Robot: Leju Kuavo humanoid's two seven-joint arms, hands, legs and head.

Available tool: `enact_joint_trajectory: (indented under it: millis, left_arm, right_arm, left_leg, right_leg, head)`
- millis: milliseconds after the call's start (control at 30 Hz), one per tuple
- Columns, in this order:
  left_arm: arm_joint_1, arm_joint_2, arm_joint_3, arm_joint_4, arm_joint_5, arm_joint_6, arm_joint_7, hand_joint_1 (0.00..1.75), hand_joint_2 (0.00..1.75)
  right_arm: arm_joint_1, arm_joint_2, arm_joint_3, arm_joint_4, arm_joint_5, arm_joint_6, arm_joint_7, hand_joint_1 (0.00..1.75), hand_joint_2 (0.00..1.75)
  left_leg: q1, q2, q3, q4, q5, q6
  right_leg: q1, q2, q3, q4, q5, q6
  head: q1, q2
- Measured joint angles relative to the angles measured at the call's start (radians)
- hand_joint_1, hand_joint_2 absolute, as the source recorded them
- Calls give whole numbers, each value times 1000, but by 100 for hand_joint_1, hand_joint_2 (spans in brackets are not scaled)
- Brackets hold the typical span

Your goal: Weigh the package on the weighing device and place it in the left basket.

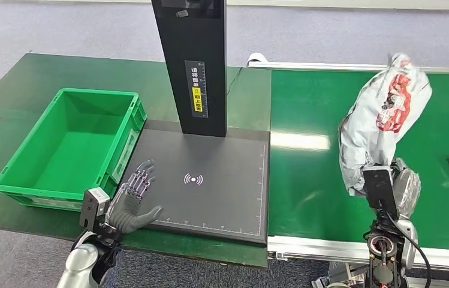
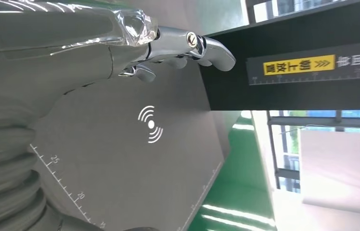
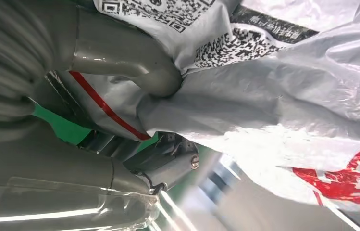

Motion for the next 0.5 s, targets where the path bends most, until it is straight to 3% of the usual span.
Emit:
enact_joint_trajectory:
  millis: [267,500]
  left_arm:
    - [-24,8,0,1,32,4,-41,0,175]
    - [-56,20,0,8,59,0,-55,0,175]
  right_arm:
    - [63,32,102,-206,66,-51,-107,175,175]
    - [84,21,246,-261,81,153,-139,175,175]
  left_leg:
    - [0,0,0,0,0,0]
    - [0,2,1,0,0,0]
  right_leg:
    - [0,0,0,0,0,0]
    - [0,1,0,0,0,0]
  head:
    - [0,0]
    - [0,0]
